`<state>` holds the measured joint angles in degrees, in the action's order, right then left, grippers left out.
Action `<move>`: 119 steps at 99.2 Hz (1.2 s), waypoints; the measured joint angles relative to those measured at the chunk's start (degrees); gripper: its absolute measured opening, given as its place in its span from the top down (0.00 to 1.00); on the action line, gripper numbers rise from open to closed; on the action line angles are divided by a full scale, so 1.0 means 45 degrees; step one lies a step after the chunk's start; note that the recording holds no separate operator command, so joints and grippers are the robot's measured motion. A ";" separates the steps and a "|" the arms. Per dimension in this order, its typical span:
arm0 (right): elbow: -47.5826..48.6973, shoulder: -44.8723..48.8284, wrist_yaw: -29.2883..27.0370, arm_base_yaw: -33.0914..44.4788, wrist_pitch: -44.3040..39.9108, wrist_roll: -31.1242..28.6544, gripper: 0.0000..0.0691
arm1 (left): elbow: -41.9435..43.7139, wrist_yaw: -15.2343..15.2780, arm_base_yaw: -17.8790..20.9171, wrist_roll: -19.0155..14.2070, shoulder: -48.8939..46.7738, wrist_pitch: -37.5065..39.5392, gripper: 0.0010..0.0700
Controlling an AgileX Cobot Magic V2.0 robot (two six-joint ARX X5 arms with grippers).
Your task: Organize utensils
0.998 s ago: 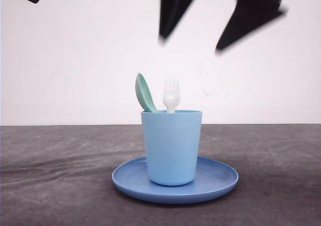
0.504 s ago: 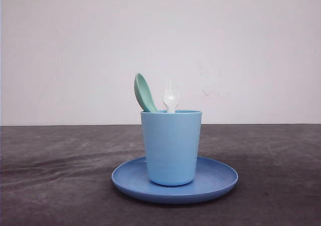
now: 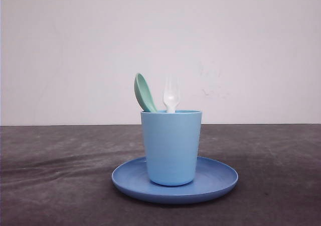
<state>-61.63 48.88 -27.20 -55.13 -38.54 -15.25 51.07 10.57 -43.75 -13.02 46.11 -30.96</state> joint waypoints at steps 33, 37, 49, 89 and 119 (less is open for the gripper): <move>0.0000 0.0000 0.0000 0.0000 0.0000 0.0000 1.00 | 0.0000 0.0000 0.0000 0.0005 0.0000 -0.0019 0.98; 0.0000 0.0000 0.0000 0.0000 0.0000 0.0000 1.00 | 0.0000 0.0000 0.0000 0.0005 0.0000 -0.0019 0.98; 0.0000 0.0000 0.0000 0.0000 0.0000 0.0000 1.00 | 0.0000 0.0005 0.0000 0.0005 0.0000 -0.0015 0.98; 0.0000 0.0000 0.0000 0.0000 0.0000 0.0000 1.00 | 0.0000 0.0151 0.0029 0.0393 -0.0010 -0.0019 0.98; 0.0000 0.0000 0.0000 0.0000 0.0005 0.0000 1.00 | -0.0952 0.0321 0.2356 0.1404 -0.0675 0.1253 0.98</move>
<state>-61.63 48.88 -27.20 -55.13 -38.52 -15.25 46.78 12.01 -33.15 -6.70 43.07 -25.32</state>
